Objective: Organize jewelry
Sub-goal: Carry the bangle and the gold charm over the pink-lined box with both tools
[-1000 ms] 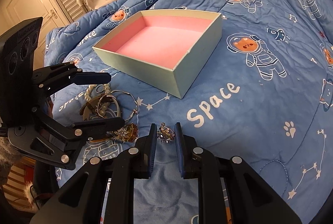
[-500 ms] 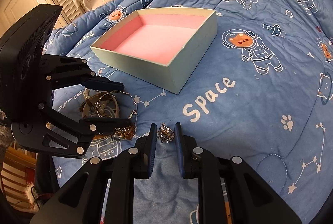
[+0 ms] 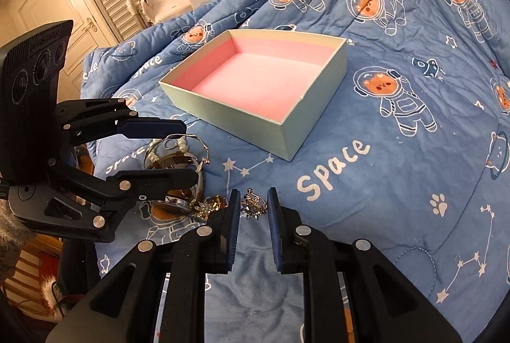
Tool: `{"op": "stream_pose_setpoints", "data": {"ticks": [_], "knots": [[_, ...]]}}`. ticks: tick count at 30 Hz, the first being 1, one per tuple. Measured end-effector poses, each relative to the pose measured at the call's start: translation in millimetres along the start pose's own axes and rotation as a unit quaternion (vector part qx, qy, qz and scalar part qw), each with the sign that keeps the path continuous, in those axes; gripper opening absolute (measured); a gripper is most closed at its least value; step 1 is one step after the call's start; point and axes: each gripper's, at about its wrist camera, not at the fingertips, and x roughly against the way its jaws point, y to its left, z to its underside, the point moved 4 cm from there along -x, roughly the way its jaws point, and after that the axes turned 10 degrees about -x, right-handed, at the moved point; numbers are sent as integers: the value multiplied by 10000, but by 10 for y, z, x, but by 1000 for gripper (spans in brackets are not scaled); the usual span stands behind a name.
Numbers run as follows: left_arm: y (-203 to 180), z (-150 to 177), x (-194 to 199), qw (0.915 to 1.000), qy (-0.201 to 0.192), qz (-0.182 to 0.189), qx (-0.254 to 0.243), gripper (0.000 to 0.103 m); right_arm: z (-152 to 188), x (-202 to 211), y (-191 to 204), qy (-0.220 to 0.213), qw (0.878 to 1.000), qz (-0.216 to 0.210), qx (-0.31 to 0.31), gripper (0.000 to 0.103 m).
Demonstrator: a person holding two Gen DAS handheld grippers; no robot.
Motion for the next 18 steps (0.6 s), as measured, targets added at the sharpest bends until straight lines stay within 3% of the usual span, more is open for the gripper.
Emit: {"op": "stream_pose_setpoints", "data": {"ticks": [7, 12, 18], "knots": [[257, 19, 146, 9982, -205, -130, 543, 50, -168, 77, 176, 22, 9993, -298, 224, 17], [691, -150, 113, 9950, -173, -552, 815, 50, -492, 43, 300, -108, 9983, -195, 533, 17], [1148, -450, -270, 9920, 331, -1068, 582, 50, -998, -270, 345, -118, 9978, 124, 646, 17]]}}
